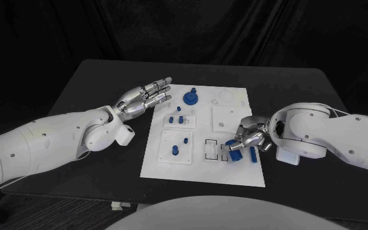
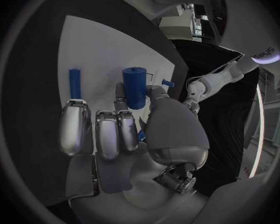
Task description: Assemble the parts on the task board
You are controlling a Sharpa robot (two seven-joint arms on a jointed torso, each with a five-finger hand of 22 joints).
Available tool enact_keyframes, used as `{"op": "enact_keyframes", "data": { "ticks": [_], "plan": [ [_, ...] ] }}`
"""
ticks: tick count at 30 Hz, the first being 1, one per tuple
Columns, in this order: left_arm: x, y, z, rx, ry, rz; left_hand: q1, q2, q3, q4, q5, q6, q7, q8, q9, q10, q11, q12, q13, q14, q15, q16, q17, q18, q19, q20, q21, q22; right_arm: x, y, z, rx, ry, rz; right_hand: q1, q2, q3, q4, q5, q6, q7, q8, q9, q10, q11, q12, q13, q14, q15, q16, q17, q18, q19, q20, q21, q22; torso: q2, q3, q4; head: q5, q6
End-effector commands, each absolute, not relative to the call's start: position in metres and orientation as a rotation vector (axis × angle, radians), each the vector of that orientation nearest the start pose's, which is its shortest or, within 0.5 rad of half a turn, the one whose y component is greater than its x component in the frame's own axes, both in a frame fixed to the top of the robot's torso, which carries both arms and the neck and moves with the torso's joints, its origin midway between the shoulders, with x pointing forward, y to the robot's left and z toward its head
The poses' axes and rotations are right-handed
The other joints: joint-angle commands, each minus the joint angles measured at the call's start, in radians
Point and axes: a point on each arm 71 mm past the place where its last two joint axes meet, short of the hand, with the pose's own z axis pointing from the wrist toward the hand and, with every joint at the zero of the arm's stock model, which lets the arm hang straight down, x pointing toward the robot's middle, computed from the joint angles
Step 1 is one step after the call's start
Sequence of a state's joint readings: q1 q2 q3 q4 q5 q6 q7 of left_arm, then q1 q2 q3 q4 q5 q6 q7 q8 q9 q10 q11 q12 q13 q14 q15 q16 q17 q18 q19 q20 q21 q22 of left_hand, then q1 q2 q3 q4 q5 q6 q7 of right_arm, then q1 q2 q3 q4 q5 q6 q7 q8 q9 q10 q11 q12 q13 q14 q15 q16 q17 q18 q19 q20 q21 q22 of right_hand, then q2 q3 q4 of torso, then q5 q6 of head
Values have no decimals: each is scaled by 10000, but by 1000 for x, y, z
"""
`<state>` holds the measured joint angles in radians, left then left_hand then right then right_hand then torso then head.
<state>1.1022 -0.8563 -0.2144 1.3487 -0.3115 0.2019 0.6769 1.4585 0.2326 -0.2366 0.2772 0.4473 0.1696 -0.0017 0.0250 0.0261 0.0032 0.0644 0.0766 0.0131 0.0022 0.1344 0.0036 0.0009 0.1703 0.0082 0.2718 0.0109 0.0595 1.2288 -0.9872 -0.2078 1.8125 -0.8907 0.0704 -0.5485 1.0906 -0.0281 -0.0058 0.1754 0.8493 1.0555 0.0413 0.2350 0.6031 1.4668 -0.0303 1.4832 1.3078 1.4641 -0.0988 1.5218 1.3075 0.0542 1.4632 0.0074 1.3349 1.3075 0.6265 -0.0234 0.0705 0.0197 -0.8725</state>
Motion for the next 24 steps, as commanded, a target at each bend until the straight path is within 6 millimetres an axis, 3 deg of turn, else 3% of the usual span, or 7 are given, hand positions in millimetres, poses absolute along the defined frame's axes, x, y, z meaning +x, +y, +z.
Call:
{"op": "enact_keyframes", "data": {
  "ticks": [1, 7, 15, 24],
  "plan": [
    [446, 239, -269, -6929, 16448, -19194, 113, 13, 70, -7, 51, -44, -26, 41, -9, 6, 76, 43, 17, -22, 71, -36, -9, 94, -10, 48, -11, 9, 385, -200, -247, 4622, 25410, 6713, -198, 22, 2933, -1251, -150, -90, 23, 23, 3, 108, -20, -31, 1115, 848, 43, -35, 1495, 34, 168, 74, -54, 1862, -3, -2, -1, 18, -2],
    [446, 240, -269, -6946, 16478, -19182, 92, 38, 75, 18, 52, -31, 6, 45, -6, 9, 109, 46, 17, -22, 114, -36, -9, 96, 0, 75, -3, 52, 389, -189, -248, 4199, 25551, 6808, -470, 74, 3042, -1131, -515, -293, 79, -4, 8, 127, 25, 9, 1150, 801, 81, -147, 1263, 71, 100, 107, -223, 1807, -1, -2, -2, 39, -2],
    [446, 239, -270, -6958, 16537, -19216, 87, 45, 78, 23, 54, -6, 40, 53, -2, 10, 119, 45, 16, -22, 156, -36, -9, 101, 14, 100, 9, 110, 394, -181, -254, 2949, 25414, 6214, -807, 113, 2987, -929, -1791, -465, 124, 6, -7, 103, 74, 22, 1111, 787, 126, -197, 1166, 83, 79, 153, -285, 1789, -1, -2, 0, 17, -2],
    [446, 239, -270, -6973, 16601, -19246, 93, 50, 87, 16, 60, -3, 65, 55, -2, 9, 117, 36, 15, -22, 193, -36, -9, 106, 30, 121, 23, 170, 396, -179, -262, 2115, 25287, 5519, -921, 127, 2936, -826, -2151, -521, 151, -18, -57, 93, 100, 24, 1095, 778, 145, -224, 1111, 91, 67, 171, -326, 1777, 2, -3, 2, 37, -2]
  ]
}}
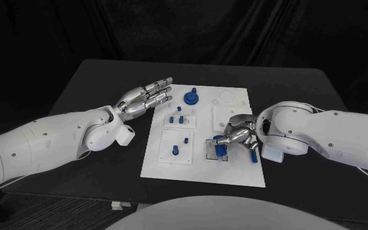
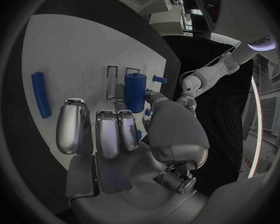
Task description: Assemble the parts on the task board
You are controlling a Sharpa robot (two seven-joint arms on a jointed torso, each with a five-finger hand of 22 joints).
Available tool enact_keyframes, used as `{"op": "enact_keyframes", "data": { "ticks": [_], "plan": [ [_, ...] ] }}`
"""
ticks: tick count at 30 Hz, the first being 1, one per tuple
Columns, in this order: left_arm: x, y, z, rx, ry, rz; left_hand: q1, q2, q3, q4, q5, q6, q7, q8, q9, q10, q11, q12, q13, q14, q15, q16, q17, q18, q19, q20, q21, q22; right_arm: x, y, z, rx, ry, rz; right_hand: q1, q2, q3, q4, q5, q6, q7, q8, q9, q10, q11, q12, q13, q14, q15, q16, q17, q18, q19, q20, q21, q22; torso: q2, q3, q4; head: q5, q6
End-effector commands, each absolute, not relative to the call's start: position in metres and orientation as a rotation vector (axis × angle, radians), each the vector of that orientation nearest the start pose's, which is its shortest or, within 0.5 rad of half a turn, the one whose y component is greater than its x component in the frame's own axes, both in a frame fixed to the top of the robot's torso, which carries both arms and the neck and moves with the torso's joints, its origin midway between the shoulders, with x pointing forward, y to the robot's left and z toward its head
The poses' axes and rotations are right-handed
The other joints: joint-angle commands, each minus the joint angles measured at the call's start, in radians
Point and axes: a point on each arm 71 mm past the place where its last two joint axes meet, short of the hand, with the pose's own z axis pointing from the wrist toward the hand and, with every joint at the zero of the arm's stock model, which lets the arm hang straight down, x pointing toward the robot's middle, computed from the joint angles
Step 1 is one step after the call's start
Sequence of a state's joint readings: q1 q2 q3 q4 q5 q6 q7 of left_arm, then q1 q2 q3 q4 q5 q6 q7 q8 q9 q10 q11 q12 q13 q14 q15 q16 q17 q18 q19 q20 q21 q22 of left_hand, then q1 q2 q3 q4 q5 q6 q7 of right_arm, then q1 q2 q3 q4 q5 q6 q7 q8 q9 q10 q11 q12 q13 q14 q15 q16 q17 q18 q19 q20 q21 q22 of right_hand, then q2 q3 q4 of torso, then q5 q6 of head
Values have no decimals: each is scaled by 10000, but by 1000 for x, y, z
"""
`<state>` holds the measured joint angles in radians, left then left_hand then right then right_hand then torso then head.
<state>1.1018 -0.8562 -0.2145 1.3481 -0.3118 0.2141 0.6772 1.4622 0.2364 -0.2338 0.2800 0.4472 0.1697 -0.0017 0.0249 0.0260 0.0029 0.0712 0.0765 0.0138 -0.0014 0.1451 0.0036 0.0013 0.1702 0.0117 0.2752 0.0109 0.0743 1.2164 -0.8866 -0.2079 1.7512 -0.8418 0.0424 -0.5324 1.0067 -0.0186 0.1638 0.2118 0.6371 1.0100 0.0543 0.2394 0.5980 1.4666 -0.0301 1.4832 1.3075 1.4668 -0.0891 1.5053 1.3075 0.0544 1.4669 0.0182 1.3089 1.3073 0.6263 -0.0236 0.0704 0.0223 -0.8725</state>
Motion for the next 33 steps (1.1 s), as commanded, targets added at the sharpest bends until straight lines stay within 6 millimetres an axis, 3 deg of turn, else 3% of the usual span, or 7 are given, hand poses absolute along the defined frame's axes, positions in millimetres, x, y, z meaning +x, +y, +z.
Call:
{"op": "enact_keyframes", "data": {
  "ticks": [1, 15, 23, 24, 26, 30, 33],
  "plan": [
    [446, 239, -270, -6976, 16607, -19245, 56, 13, 59, -12, 61, -4, 65, 55, -1, 12, 49, 37, 7, 14, 86, -36, -13, 108, -5, 87, 23, 22, 396, -179, -263, 2080, 25286, 5471, -96, 36, 1237, -1177, -42, -71, 23, -65, -13, 88, 100, 18, 1087, 749, 49, -65, 1098, 91, 29, 65, -68, 1778, 5, -2, 5, 7, -2],
    [446, 239, -271, -7003, 16705, -19243, 93, 28, 91, -46, 93, 20, 136, 63, 3, 12, 22, 39, 8, 14, 139, -36, -13, 105, 6, 107, 25, 17, 395, -175, -268, 1756, 25323, 5365, -417, 45, 1108, -880, -359, -141, 70, -144, -153, 32, 144, -18, 1002, 718, 86, -148, 938, 112, -7, 99, -177, 1744, 1, 0, 0, 29, -2],
    [446, 240, -271, -7039, 16769, -19178, 184, 30, 152, -139, 167, 46, 226, 71, 6, 15, -15, 46, 10, 14, 174, -36, -13, 97, 14, 112, 26, 16, 394, -172, -268, 1685, 25312, 5478, -846, 28, 703, -398, -1971, -129, 97, -201, -383, 22, 177, -3, 981, 696, 117, -222, 799, 139, -43, 137, -324, 1702, 0, -1, 1, 21, -2],
    [446, 240, -271, -7042, 16777, -19174, 211, 33, 172, -168, 188, 57, 246, 75, 8, 16, -6, 50, 11, 14, 188, -36, -13, 95, 17, 115, 26, 17, 394, -172, -267, 1677, 25311, 5490, -993, -27, 538, -262, -2459, -157, 104, -217, -427, 8, 184, -10, 960, 682, 123, -260, 728, 154, -67, 141, -396, 1681, 0, -1, 0, 15, -2],
    [445, 240, -271, -7047, 16786, -19168, 240, 35, 198, -207, 212, 73, 279, 79, 10, 20, 11, 63, 14, 24, 211, -27, -7, 93, 22, 119, 28, 25, 393, -172, -267, 1664, 25315, 5503, -1099, -42, 350, -119, -3029, -204, 118, -232, -484, 5, 196, -5, 956, 677, 131, -278, 697, 157, -69, 149, -424, 1674, 1, -1, 1, 15, -2],
    [445, 240, -271, -7053, 16798, -19165, 267, 34, 222, -247, 249, 95, 313, 85, 14, 23, 22, 69, 15, 40, 244, -14, 2, 91, 27, 122, 28, 26, 393, -171, -268, 1636, 25354, 5477, -1354, -23, -37, 231, -4054, -273, 141, -230, -570, -14, 220, -8, 926, 668, 149, -314, 628, 171, -84, 165, -509, 1653, -2, 0, 1, 30, -2],
    [445, 240, -271, -7057, 16806, -19163, 281, 32, 233, -267, 272, 112, 330, 90, 17, 25, 25, 73, 16, 42, 256, -12, 3, 89, 27, 123, 27, 20, 393, -171, -268, 1615, 25390, 5446, -1417, 9, -232, 385, -4544, -300, 150, -219, -615, -30, 230, -15, 901, 661, 157, -336, 587, 177, -89, 173, -549, 1644, 0, 0, 0, 33, -2]
  ]
}}
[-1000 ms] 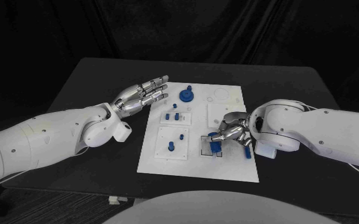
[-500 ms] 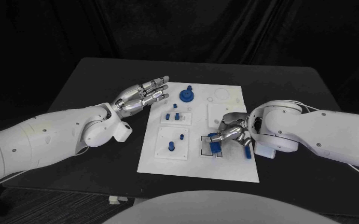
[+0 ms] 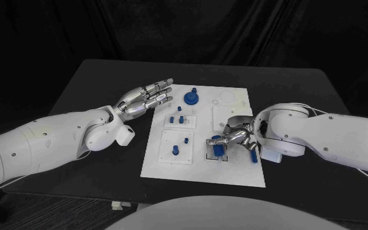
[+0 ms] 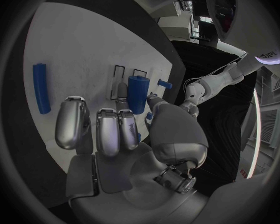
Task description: Assemble the parts on the task board
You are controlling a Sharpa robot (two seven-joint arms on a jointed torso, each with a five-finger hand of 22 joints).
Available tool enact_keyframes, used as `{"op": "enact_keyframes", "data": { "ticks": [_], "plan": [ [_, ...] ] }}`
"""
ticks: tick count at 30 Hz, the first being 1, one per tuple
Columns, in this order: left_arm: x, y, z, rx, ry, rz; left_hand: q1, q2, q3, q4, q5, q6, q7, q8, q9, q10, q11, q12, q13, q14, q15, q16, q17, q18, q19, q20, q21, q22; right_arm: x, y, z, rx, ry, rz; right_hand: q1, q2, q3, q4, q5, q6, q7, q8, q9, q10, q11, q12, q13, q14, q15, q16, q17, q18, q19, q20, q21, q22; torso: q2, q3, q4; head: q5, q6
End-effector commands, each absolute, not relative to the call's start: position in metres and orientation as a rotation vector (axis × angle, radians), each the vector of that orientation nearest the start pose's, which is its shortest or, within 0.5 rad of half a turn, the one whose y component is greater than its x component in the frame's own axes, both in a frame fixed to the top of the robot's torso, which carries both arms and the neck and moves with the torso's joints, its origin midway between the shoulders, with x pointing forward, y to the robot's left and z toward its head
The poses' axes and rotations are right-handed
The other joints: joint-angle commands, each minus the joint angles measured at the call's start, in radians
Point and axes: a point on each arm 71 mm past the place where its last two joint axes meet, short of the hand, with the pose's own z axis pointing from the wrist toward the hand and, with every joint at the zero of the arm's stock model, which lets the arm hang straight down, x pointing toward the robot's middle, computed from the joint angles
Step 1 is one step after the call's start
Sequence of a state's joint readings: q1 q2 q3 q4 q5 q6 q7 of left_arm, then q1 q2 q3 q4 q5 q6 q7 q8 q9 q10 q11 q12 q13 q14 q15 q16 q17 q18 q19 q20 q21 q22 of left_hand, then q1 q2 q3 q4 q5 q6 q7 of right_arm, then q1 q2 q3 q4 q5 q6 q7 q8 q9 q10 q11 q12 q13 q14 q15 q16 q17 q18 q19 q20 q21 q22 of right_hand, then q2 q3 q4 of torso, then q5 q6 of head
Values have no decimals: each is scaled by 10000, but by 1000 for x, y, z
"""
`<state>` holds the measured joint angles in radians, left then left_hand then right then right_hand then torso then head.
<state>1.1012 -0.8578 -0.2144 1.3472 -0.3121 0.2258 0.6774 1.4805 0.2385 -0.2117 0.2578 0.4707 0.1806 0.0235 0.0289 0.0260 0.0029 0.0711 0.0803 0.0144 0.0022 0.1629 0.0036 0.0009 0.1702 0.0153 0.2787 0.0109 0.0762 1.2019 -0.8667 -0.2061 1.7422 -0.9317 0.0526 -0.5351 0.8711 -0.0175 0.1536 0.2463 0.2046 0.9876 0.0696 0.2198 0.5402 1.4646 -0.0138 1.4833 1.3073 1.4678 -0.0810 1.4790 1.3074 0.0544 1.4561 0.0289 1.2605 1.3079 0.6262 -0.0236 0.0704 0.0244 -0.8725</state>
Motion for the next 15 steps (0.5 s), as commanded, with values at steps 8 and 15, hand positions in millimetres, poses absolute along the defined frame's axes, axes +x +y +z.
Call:
{"op": "enact_keyframes", "data": {
  "ticks": [8, 15],
  "plan": [
    [445, 240, -272, -7066, 16841, -19160, 123, 14, 36, -81, 80, 11, 92, 53, 17, 26, 39, 38, 11, 8, 96, -10, 8, 86, -8, 91, 25, -10, 393, -171, -268, 1580, 25416, 5439, -212, 66, -564, 376, -1060, -130, 18, 4, -133, -30, 84, -21, 871, 638, 91, -116, 505, 192, 3, 83, -157, 1620, 2, 0, 1, 14, -2],
    [446, 240, -272, -7084, 16886, -19139, 149, 13, 57, -118, 117, 18, 97, 54, 18, 28, 49, 38, 11, 10, 107, -7, 9, 84, -7, 91, 25, -12, 392, -170, -268, 1530, 25465, 5436, -248, 84, -701, 408, -1259, -127, 18, 23, -159, -49, 87, -34, 840, 628, 93, -142, 457, 199, -8, 86, -201, 1610, 5, -1, -1, 14, -2]
  ]
}}
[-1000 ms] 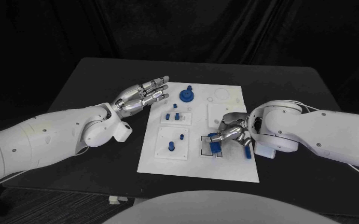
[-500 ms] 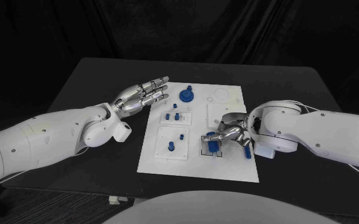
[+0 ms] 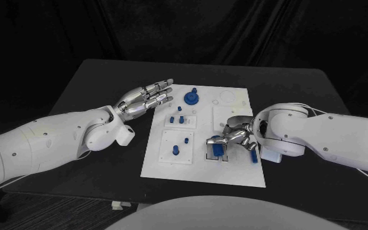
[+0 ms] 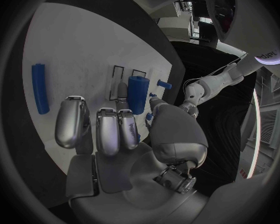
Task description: Assemble the parts on the task board
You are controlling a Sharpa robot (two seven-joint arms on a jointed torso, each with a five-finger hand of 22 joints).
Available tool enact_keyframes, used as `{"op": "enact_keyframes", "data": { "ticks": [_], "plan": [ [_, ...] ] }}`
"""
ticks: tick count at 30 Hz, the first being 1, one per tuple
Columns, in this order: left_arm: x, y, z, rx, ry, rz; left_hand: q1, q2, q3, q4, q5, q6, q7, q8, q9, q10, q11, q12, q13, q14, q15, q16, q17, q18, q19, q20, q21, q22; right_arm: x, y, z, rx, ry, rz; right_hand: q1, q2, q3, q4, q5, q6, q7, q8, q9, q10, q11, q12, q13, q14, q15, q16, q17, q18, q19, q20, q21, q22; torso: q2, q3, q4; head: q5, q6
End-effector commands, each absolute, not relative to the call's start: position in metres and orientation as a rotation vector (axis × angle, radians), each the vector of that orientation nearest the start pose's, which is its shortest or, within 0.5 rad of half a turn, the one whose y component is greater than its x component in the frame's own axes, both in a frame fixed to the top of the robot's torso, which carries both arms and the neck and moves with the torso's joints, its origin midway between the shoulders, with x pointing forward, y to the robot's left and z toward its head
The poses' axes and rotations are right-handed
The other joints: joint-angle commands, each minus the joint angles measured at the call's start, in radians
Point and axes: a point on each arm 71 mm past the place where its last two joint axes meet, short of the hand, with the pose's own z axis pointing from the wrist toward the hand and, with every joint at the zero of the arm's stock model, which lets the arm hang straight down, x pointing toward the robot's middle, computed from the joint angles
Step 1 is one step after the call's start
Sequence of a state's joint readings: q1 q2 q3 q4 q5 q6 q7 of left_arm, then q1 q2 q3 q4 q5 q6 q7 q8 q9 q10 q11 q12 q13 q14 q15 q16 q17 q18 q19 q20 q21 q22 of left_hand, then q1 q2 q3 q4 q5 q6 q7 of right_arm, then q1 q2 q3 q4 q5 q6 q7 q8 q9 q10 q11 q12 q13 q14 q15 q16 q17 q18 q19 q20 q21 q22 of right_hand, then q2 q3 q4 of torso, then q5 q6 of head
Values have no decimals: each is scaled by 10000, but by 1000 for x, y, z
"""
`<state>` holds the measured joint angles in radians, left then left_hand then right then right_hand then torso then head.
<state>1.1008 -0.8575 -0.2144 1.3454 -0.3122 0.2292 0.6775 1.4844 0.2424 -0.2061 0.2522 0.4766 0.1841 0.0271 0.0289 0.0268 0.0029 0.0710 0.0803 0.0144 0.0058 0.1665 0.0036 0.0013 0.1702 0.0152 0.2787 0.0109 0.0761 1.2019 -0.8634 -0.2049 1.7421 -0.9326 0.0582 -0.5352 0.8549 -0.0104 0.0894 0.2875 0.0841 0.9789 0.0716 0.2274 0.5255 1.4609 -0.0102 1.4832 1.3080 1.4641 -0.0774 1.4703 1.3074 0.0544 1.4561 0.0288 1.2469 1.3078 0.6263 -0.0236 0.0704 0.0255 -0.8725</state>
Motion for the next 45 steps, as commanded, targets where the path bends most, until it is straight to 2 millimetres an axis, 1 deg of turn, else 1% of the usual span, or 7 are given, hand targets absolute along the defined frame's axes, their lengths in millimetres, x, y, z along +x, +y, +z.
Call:
{"op": "enact_keyframes", "data": {
  "ticks": [1, 9, 14, 21, 29, 41, 45],
  "plan": [
    [446, 240, -272, -7086, 16891, -19136, 110, -26, 1, -62, 58, -18, 62, 55, 10, 28, 50, 39, 11, -25, 72, -7, 5, 83, -7, 92, 25, -10, 392, -170, -268, 1518, 25475, 5437, -86, 12, -60, -4, -54, -40, -2, -53, -12, -12, 50, -34, 833, 665, 57, -55, 458, 200, -8, 86, -64, 1611, 4, 0, -1, 2, -2],
    [446, 240, -273, -7105, 16955, -19132, 124, -25, 13, -83, 77, -21, 63, 54, 9, 28, 55, 38, 11, -24, 77, -6, 6, 82, -7, 93, 24, -15, 392, -170, -268, 1582, 25368, 5550, -187, 50, -269, 21, -254, 33, -18, 10, -34, 14, 40, -7, 875, 664, 53, -61, 452, 220, -37, 86, -169, 1583, -2, 0, -4, -56, -2],
    [446, 240, -274, -7126, 16997, -19105, 144, -9, 40, -112, 98, -24, 77, 54, 9, 28, 54, 31, 9, -24, 85, -6, 6, 80, -8, 95, 22, -25, 392, -170, -266, 1695, 25170, 5744, -207, 153, -474, 7, -249, 313, -119, 321, 97, 118, -41, 87, 1039, 669, -8, -56, 463, 224, -31, 43, -187, 1584, 1, 0, 0, -17, -2],
    [446, 241, -274, -7154, 17039, -19075, 150, 2, 52, -121, 102, -27, 81, 53, 8, 28, 55, 31, 9, -22, 90, -4, 7, 79, -6, 96, 23, -20, 391, -170, -265, 1704, 25106, 5872, -200, 337, -809, 6, -249, 406, -290, 1124, 699, 176, -194, 148, 1135, 681, -136, -37, 501, 217, -1, -78, -179, 1602, 1, -1, 0, -2, -2],
    [446, 241, -275, -7179, 17075, -19057, 150, 2, 52, -121, 102, -27, 81, 53, 8, 28, 55, 31, 9, -22, 90, -4, 7, 79, -6, 96, 23, -20, 390, -171, -265, 1670, 25170, 5858, -156, 592, -1259, 6, -238, 33, -444, 2352, 1837, 337, -329, 287, 1394, 692, -251, -15, 540, 206, 38, -190, -170, 1625, 0, -2, 0, 6, -2],
    [445, 241, -276, -7196, 17096, -19055, 154, 21, 71, -130, 101, -22, 87, 54, 9, 28, 60, 36, 10, -15, 106, 2, 10, 77, -3, 99, 24, -9, 389, -177, -261, 2089, 24654, 6189, -260, 766, -1438, 42, -240, -167, -479, 2742, 2241, 354, -360, 305, 1426, 694, -278, -11, 547, 207, 43, -217, -188, 1626, 1, 0, -2, 30, -2],
    [445, 242, -276, -7201, 17099, -19050, 154, 23, 72, -130, 101, -24, 87, 53, 9, 28, 62, 35, 10, -15, 107, 2, 10, 77, 0, 100, 27, 4, 389, -180, -254, 2454, 24033, 6701, -645, 1126, -1585, 62, -173, -277, -497, 2903, 2409, 503, -377, 422, 1656, 713, -295, 30, 619, 195, 71, -232, -134, 1646, 0, 1, 0, 45, -2]
  ]
}}
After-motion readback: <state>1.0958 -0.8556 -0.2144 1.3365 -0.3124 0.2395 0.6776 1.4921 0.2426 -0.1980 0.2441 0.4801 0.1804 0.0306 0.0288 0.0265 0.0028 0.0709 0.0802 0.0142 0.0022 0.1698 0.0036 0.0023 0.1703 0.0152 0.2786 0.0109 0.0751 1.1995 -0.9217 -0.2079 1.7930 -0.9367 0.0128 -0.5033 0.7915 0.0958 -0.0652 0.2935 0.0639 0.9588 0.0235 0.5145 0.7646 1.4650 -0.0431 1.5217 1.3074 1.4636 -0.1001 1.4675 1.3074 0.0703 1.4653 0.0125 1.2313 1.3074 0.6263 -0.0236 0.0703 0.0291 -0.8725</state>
